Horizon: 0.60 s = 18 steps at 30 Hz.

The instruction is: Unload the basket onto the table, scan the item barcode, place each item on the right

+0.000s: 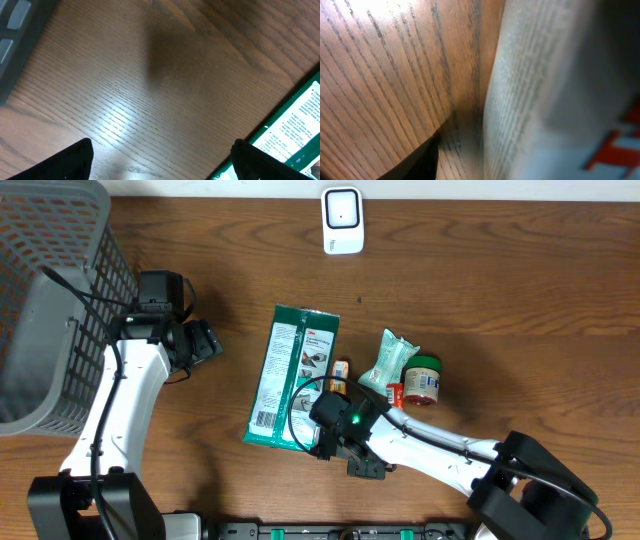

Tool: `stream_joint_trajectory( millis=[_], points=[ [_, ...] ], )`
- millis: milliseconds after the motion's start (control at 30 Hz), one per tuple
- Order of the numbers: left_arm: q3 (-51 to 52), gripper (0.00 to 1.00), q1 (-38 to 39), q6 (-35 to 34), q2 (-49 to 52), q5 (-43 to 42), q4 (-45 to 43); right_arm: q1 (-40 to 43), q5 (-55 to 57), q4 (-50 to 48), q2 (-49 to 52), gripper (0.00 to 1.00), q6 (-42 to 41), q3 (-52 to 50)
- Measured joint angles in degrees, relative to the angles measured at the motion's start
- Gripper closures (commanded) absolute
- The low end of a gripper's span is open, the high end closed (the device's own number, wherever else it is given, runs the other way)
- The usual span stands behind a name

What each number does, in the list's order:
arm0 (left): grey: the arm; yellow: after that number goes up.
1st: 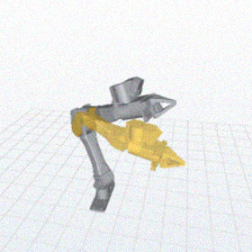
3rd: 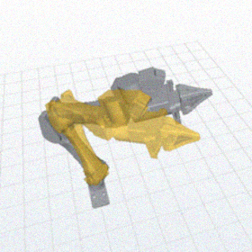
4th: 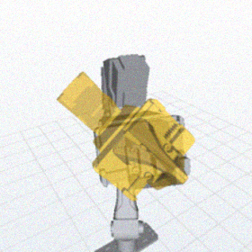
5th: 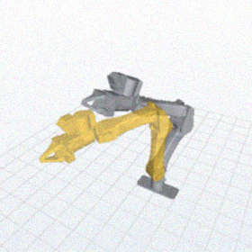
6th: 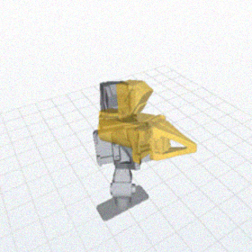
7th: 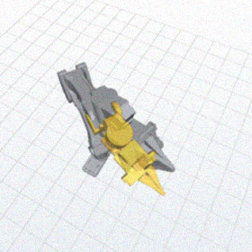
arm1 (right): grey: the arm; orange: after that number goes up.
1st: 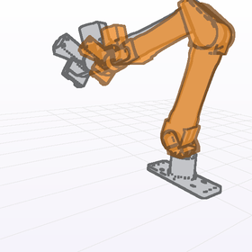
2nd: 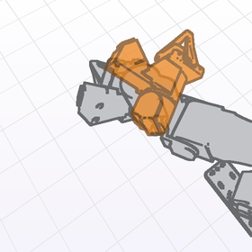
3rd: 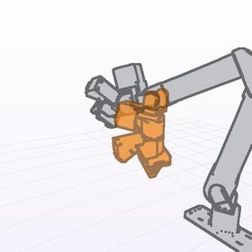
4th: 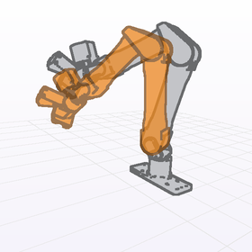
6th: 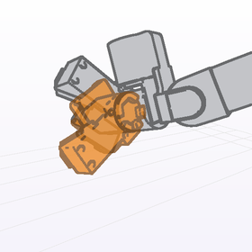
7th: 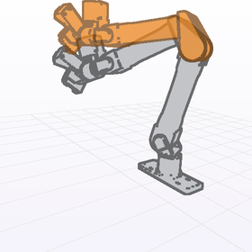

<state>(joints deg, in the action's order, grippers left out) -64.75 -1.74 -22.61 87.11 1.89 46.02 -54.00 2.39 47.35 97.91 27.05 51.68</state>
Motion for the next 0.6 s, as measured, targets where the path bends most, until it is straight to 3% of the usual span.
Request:
stream_joint_trajectory(
  millis=[333, 467, 600],
  points=[
    [0.02, 0.11, 0.0, 0.0, 0.0, 0.0, 0.0, 1.05, -0.63, 0.61, -0.04, 0.74, -4.48, 0.57],
    [0.0, 0.11, 0.0, 0.0, 0.0, 0.0, 0.02, 2.27, -0.92, 3.87, -1.42, 0.89, -8.07, 3.45],
    [0.0, 0.11, 0.0, 0.0, 0.0, 0.02, -0.02, 3.23, -1.03, 7.76, -4.13, 0.9, -12.5, 8.2]
  ],
)
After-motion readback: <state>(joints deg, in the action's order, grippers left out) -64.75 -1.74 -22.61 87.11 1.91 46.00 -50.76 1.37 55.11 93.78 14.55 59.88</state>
